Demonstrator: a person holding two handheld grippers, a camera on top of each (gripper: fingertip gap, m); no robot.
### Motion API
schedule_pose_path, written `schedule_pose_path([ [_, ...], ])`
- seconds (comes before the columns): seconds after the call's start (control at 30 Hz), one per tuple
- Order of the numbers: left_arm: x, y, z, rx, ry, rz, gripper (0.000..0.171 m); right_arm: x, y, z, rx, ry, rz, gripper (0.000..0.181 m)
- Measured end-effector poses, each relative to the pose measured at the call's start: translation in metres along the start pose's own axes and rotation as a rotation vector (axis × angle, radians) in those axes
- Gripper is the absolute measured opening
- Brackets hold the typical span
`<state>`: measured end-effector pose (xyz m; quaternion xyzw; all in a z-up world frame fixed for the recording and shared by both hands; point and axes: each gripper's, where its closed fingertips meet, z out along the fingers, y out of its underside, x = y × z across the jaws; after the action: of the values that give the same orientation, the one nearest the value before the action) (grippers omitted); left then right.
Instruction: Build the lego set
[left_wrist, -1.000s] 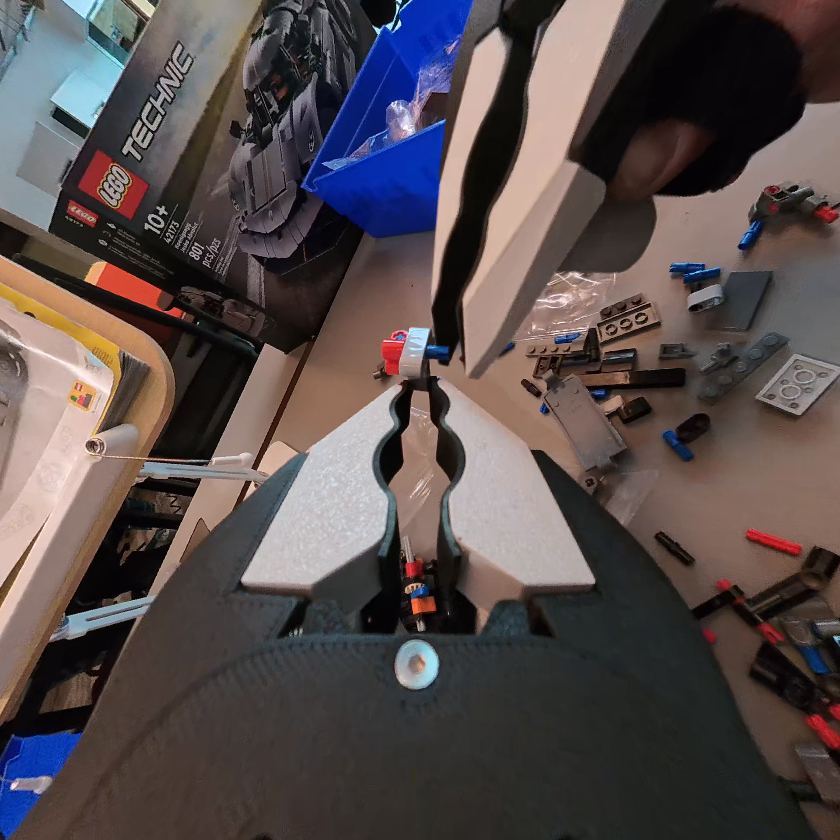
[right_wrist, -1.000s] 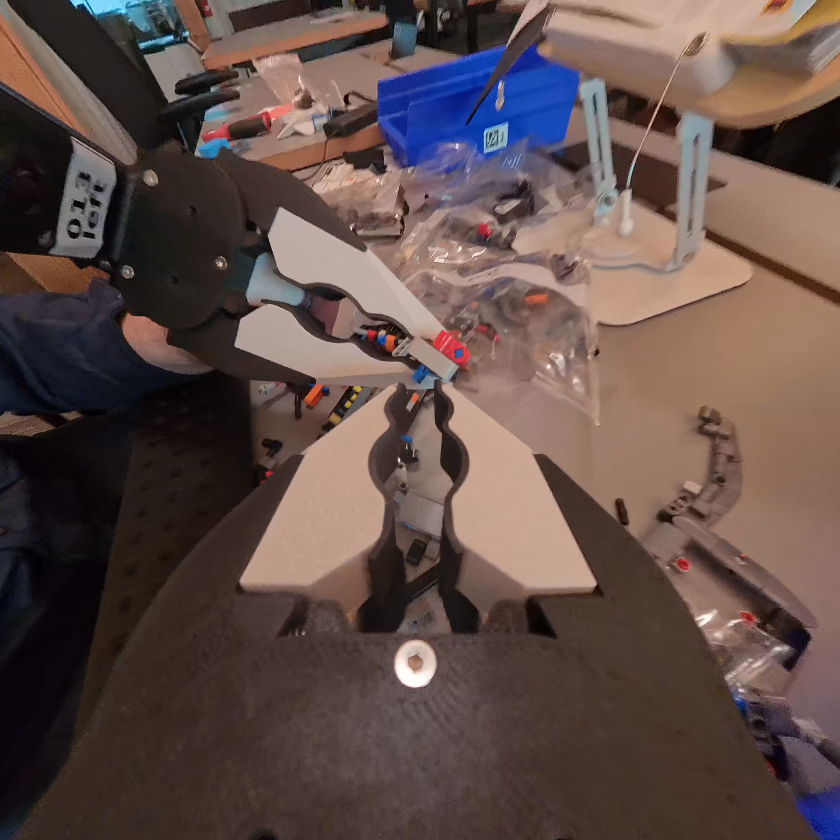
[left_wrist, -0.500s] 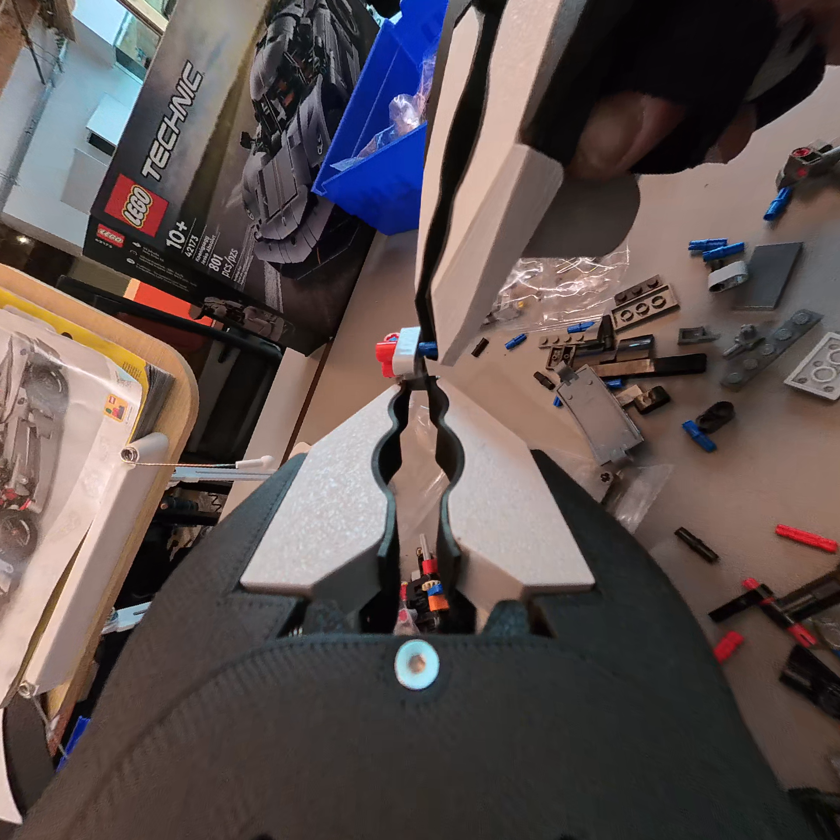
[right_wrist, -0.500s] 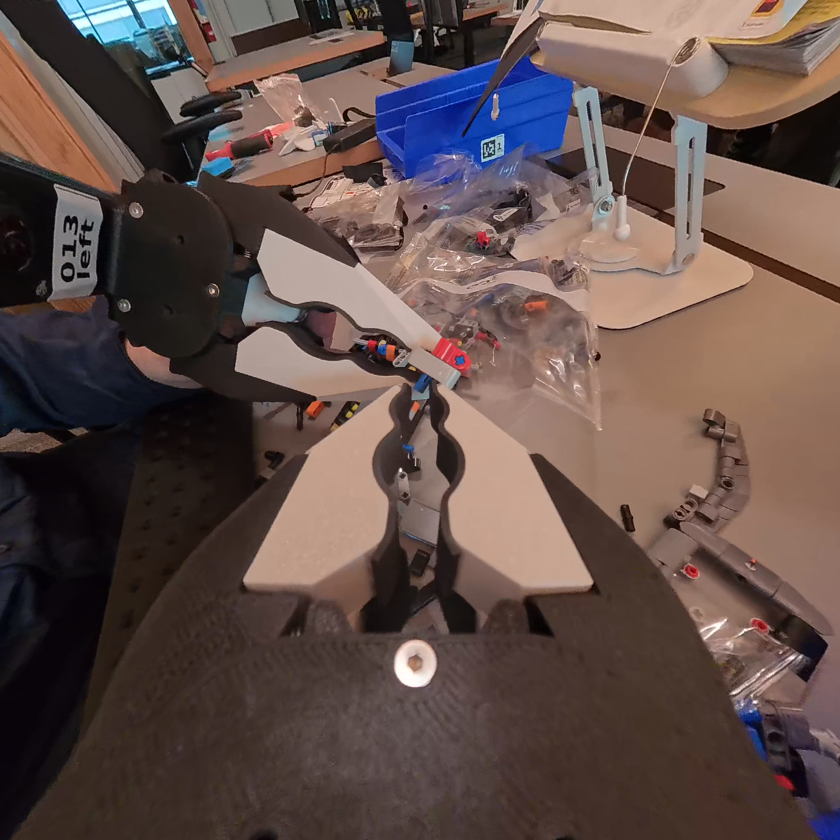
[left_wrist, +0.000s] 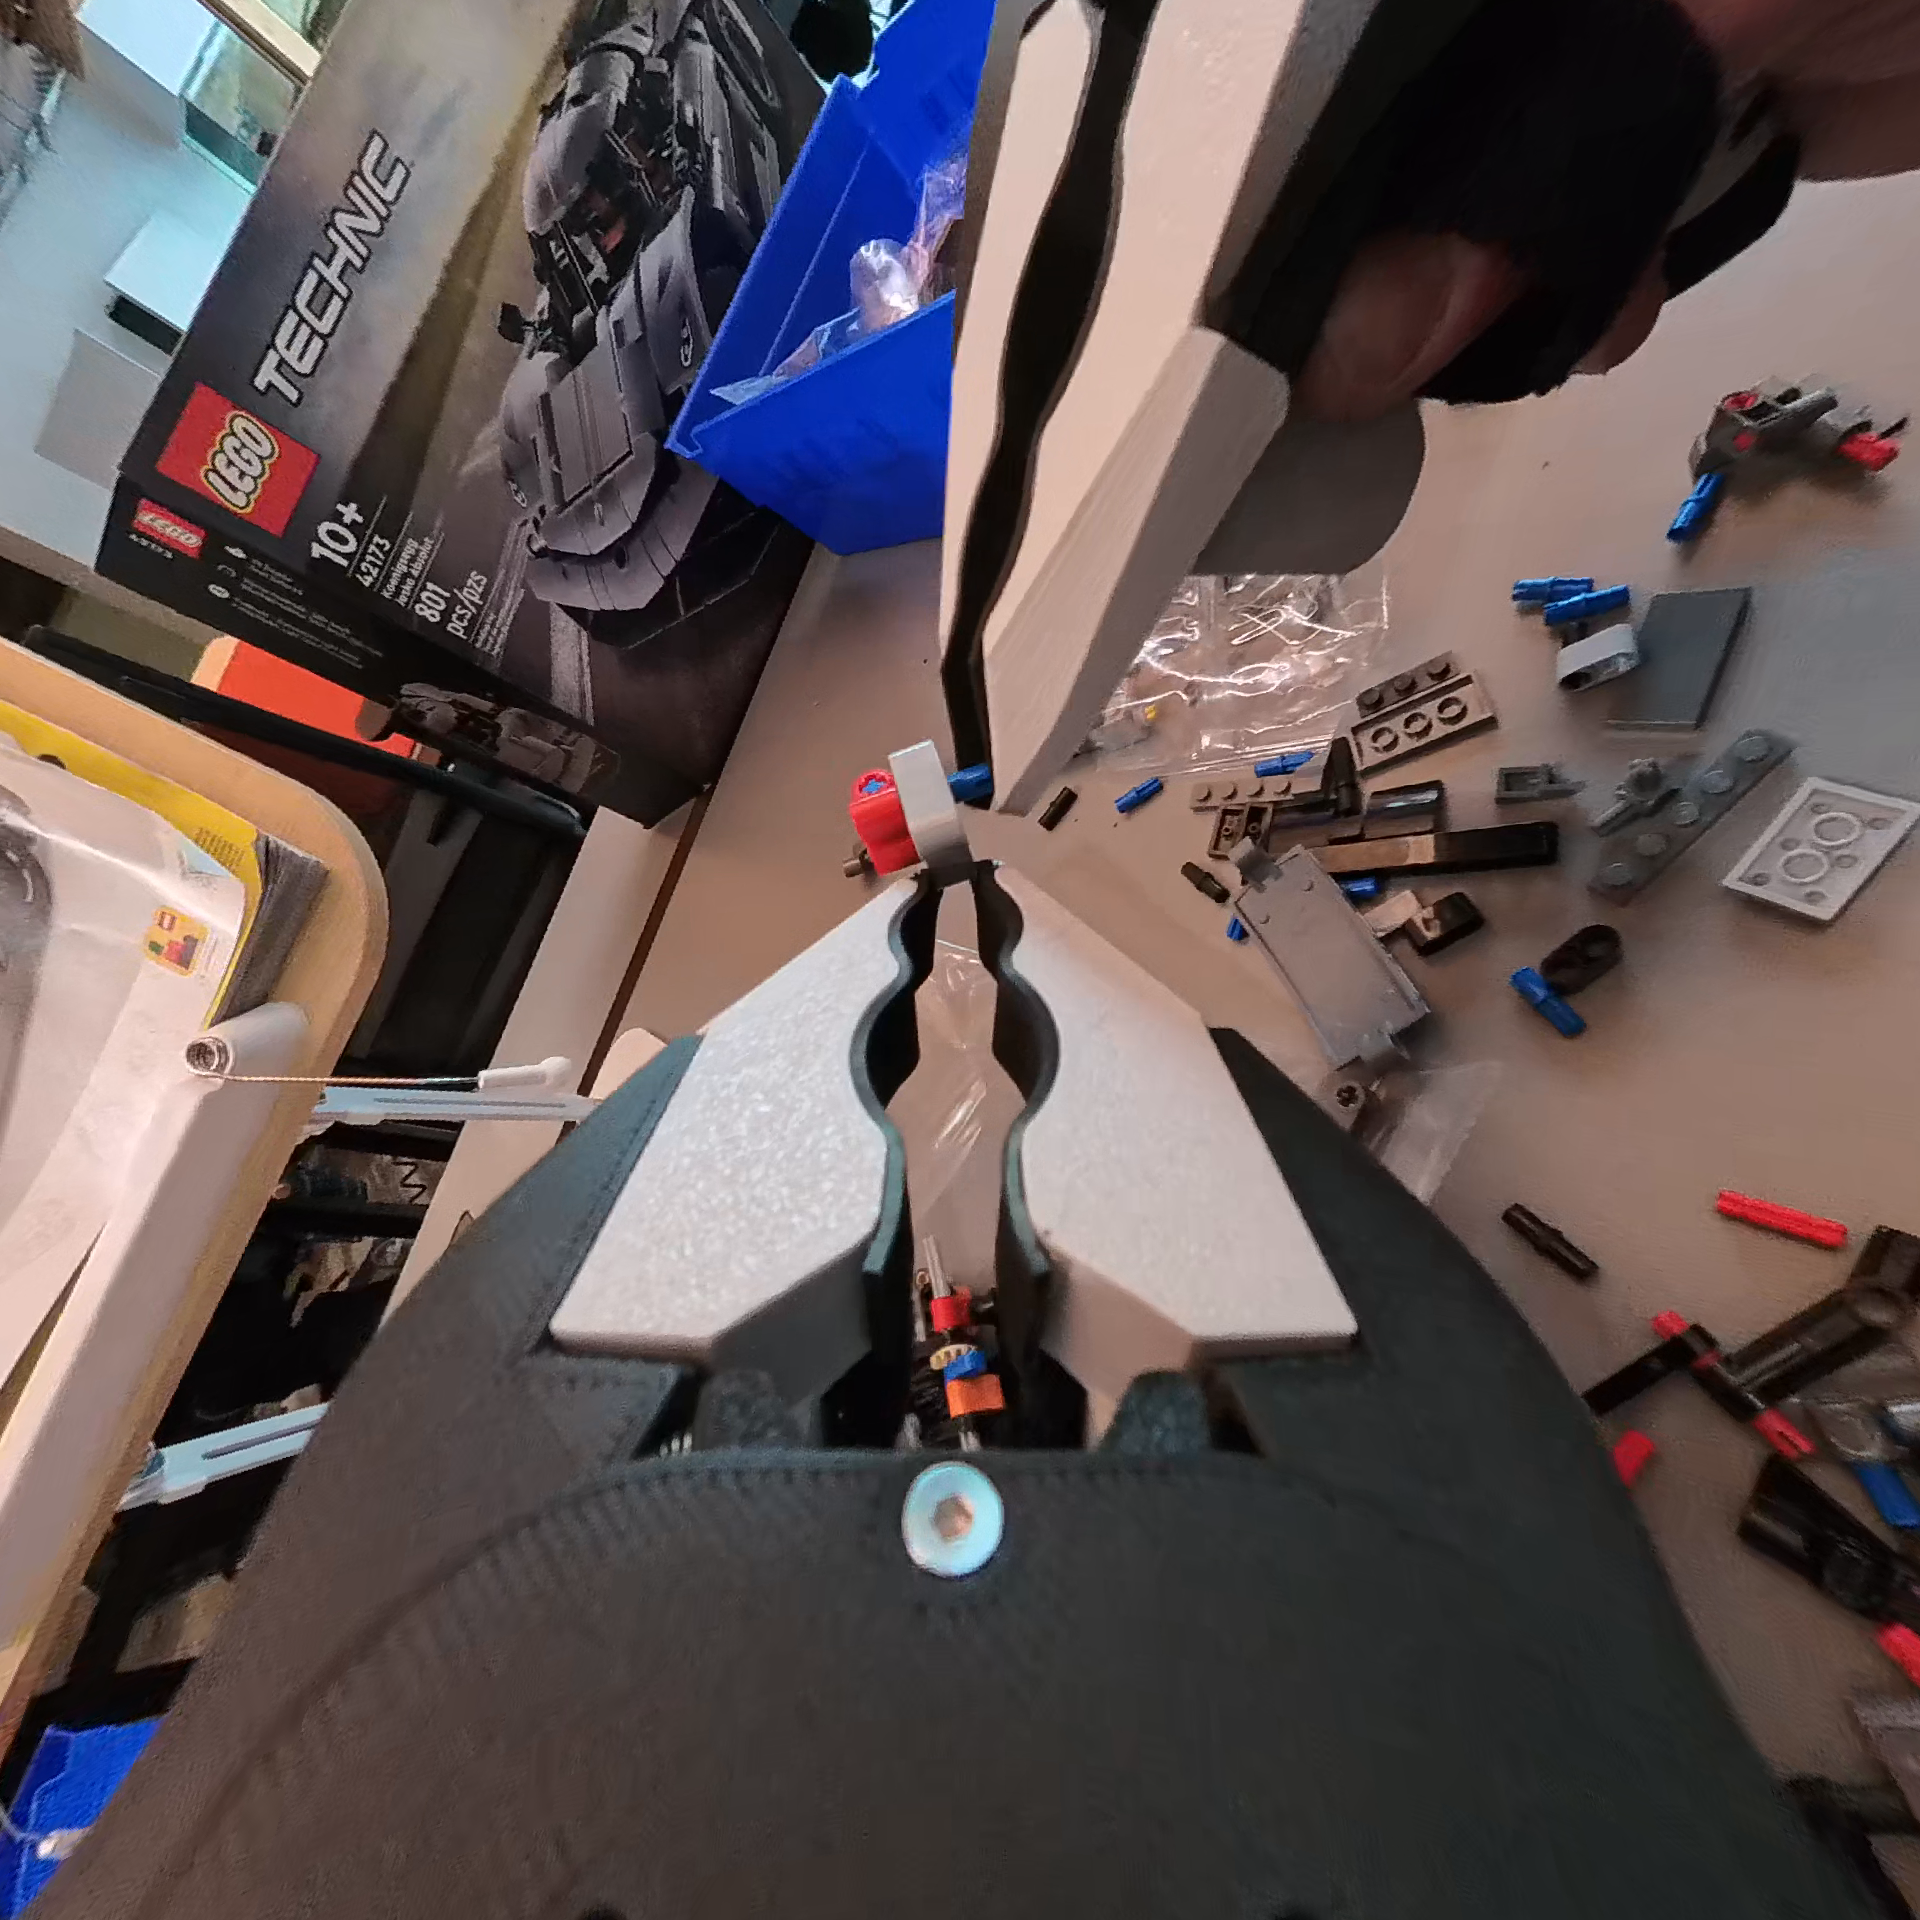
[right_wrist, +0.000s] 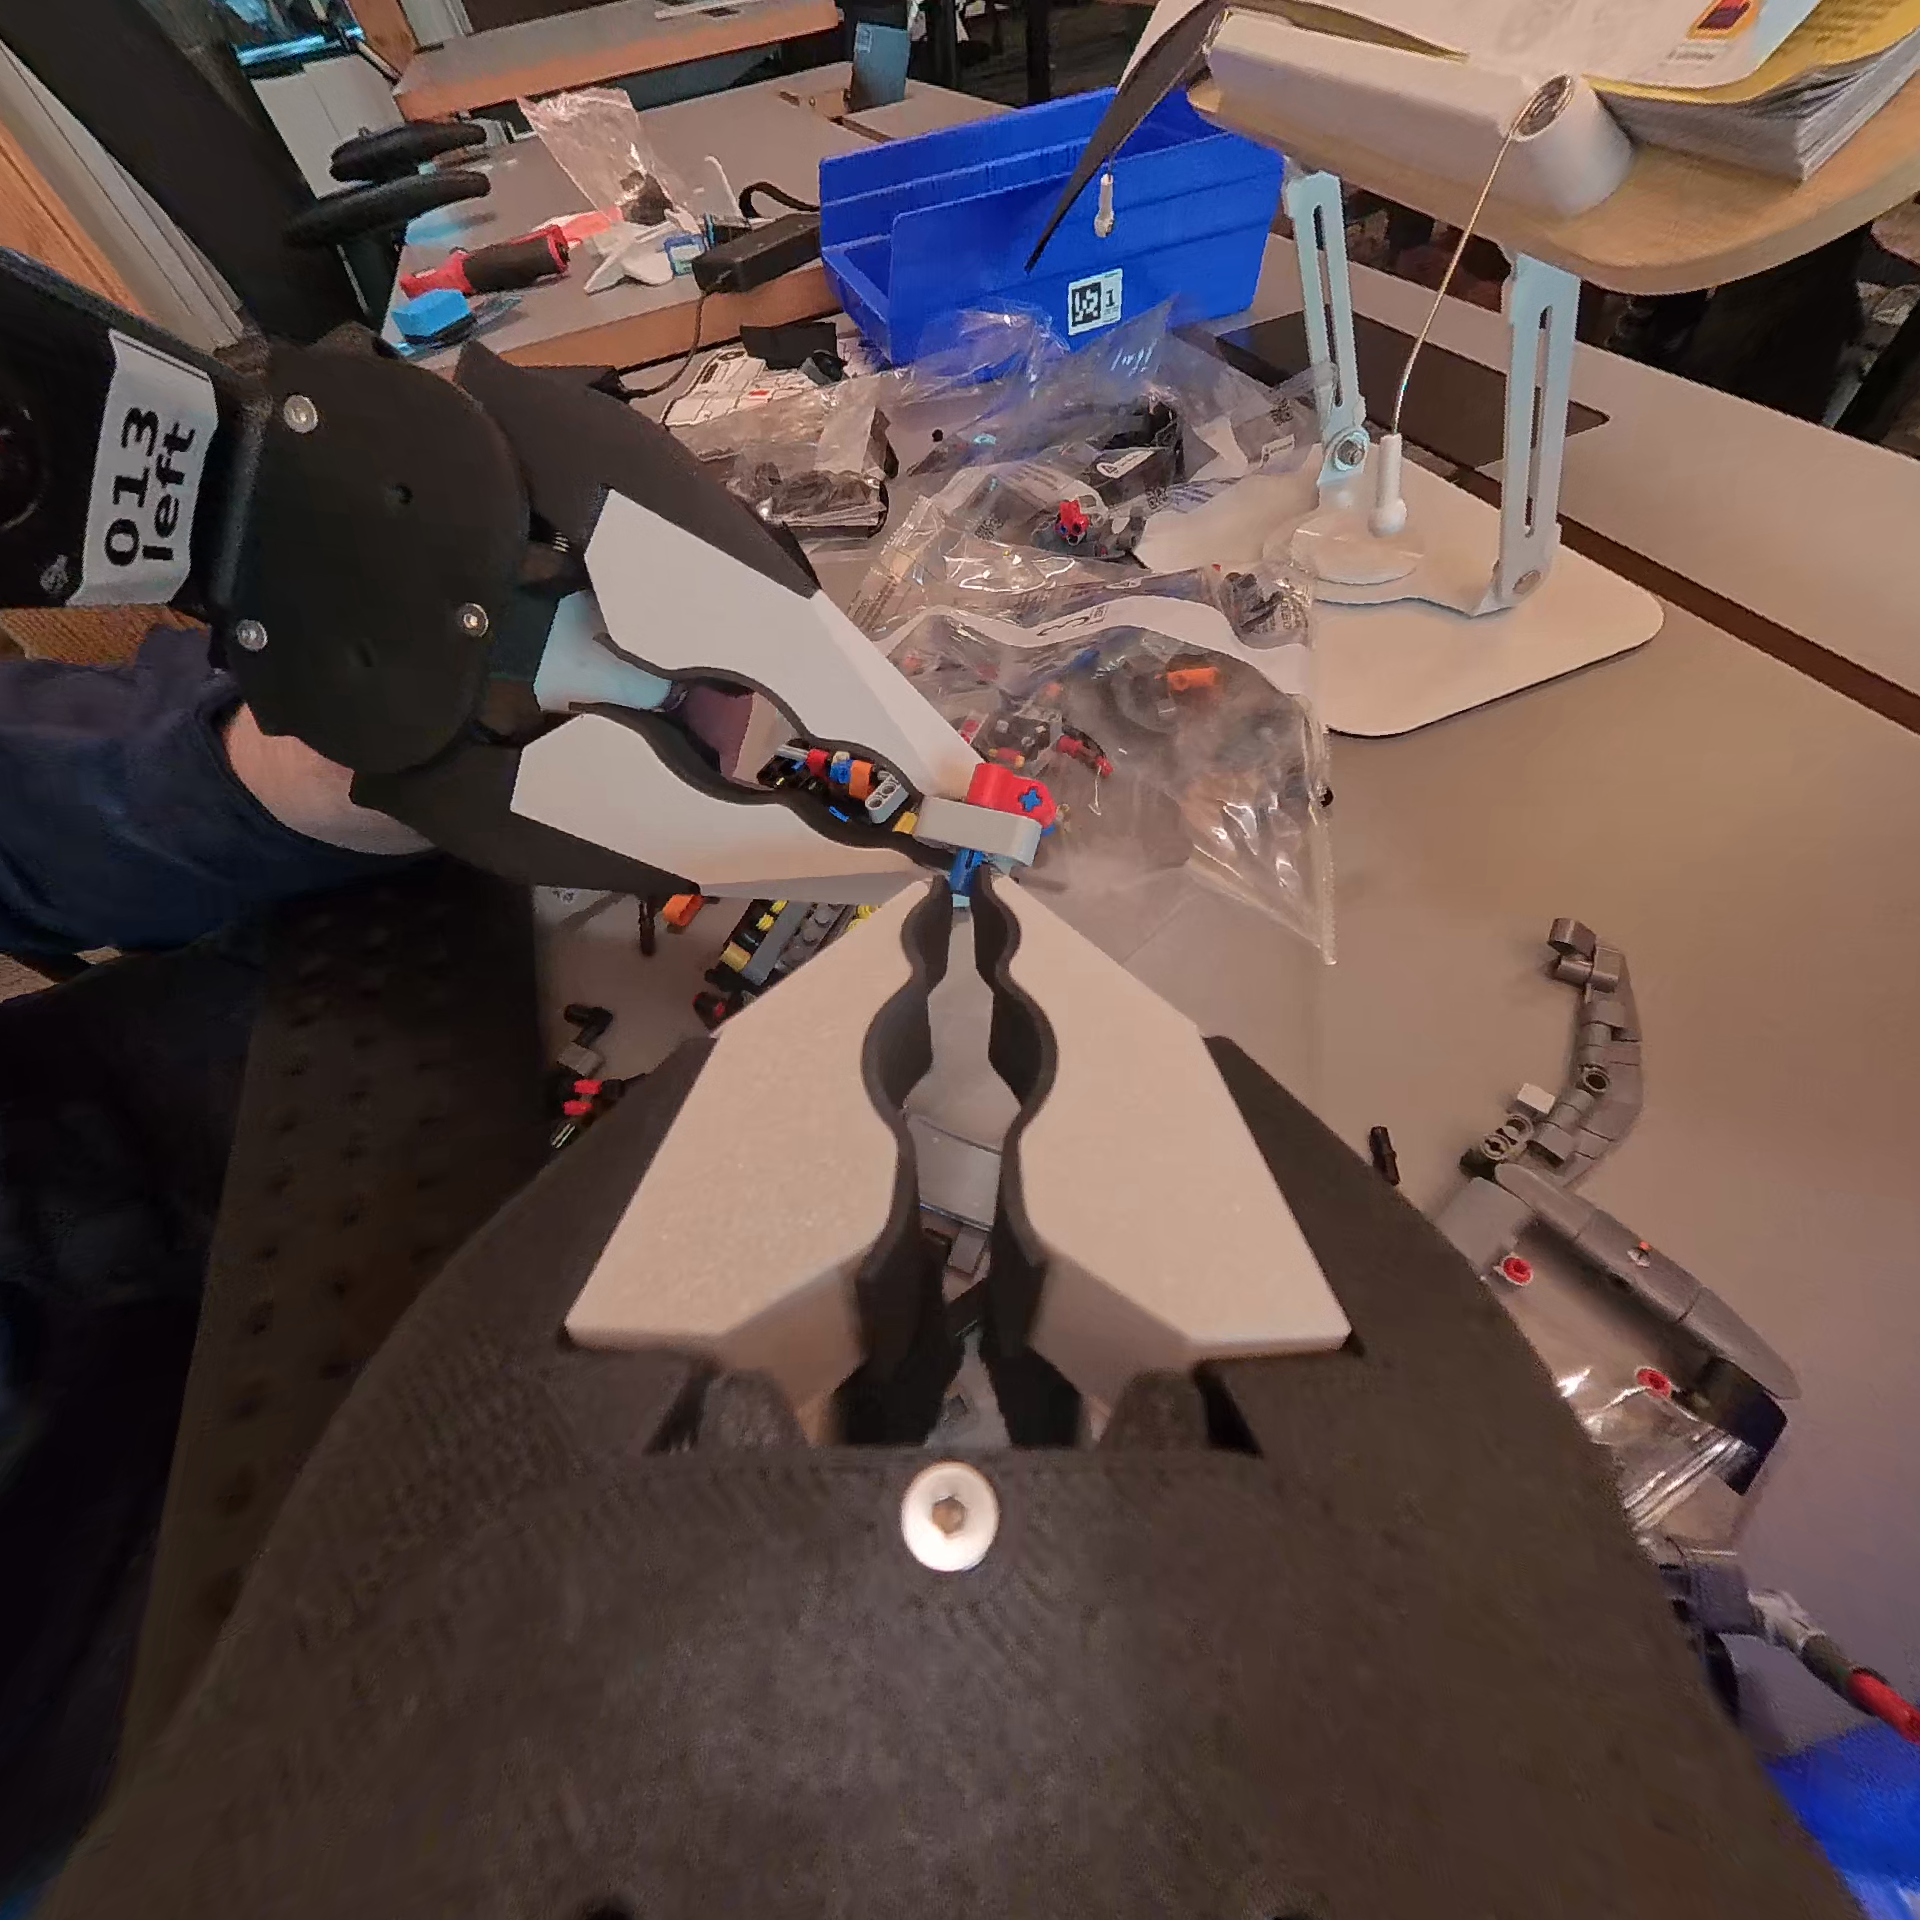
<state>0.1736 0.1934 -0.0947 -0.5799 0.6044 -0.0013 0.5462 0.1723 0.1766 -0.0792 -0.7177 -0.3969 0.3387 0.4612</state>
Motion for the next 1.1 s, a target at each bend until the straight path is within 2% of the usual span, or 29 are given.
schedule_pose_path([
  [0.27,0.002,-0.003,-0.001,0.015,0.012,0.008,0.004,0.001,-0.003,-0.003,0.009,0.016,-0.029,0.001],
  [0.4,0.006,-0.002,0.002,0.044,0.068,-0.012,0.0,-0.001,-0.012,-0.006,0.046,0.071,-0.129,0.001],
  [0.47,0.005,-0.002,0.002,0.068,0.095,-0.063,0.0,0.002,-0.006,-0.003,0.006,0.101,-0.165,0.001],
  [0.57,0.003,-0.005,-0.004,0.106,0.117,-0.08,0.0,-0.003,-0.013,-0.008,0.059,0.051,-0.152,0.001],
  [0.77,0.009,-0.011,-0.014,0.202,0.272,-0.151,0.035,-0.008,-0.001,-0.005,0.007,-0.012,-0.152,0.001],
  [0.9,0.011,-0.011,-0.022,0.232,0.328,-0.153,0.041,-0.015,0.007,-0.001,-0.035,-0.058,-0.174,0.0],
  [0.97,0.02,-0.018,-0.029,0.274,0.387,-0.136,0.036,-0.019,0.012,0.0,-0.06,-0.075,-0.19,0.001],
  [1.03,0.026,-0.014,-0.026,0.241,0.375,-0.084,0.026,-0.024,0.017,0.003,-0.088,-0.106,-0.202,0.0],
  [1.1,0.029,-0.012,-0.025,0.228,0.374,-0.06,0.025,-0.025,0.022,0.005,-0.115,-0.103,-0.22,0.0],
])
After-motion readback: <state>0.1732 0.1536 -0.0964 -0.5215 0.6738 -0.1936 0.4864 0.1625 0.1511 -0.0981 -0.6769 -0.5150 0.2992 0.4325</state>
